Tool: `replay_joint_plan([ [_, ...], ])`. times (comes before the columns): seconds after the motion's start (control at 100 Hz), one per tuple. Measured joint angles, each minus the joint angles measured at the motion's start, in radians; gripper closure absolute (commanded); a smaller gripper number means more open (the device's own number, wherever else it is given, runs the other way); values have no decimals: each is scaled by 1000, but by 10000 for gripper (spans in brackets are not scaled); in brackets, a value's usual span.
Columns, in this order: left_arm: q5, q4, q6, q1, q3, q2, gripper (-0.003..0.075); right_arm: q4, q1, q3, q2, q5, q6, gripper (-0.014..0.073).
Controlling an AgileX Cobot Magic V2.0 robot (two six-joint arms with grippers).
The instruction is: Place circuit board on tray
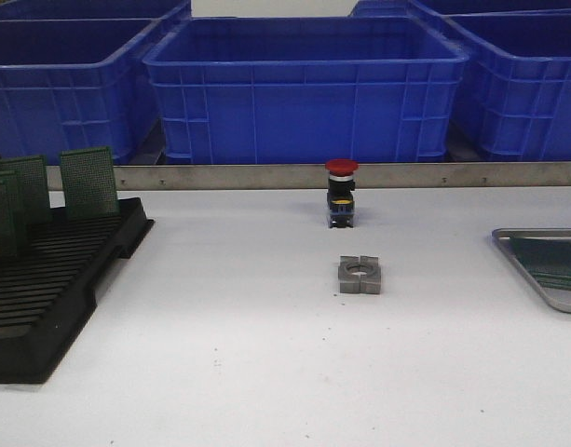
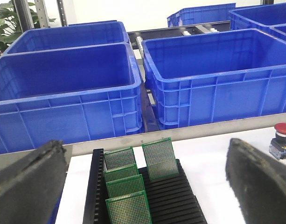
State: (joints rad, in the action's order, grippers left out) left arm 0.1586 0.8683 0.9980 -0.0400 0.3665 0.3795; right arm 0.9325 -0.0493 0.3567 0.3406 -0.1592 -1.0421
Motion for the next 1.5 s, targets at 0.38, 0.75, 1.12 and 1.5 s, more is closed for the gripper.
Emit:
replay_joint_plan([
  [0.38,0,1,0,0,0,0,93,0,0,-9,-2,-3,0,344],
  [0.75,0,2,-2,0,0,0,736,0,0,-9,-2,-5,0,661],
  [1.12,0,2,-2,0,0,0,739,0,0,-9,-2,-5,0,661],
  [1.5,0,2,-2,0,0,0,739,0,0,-9,-2,-5,0,661],
])
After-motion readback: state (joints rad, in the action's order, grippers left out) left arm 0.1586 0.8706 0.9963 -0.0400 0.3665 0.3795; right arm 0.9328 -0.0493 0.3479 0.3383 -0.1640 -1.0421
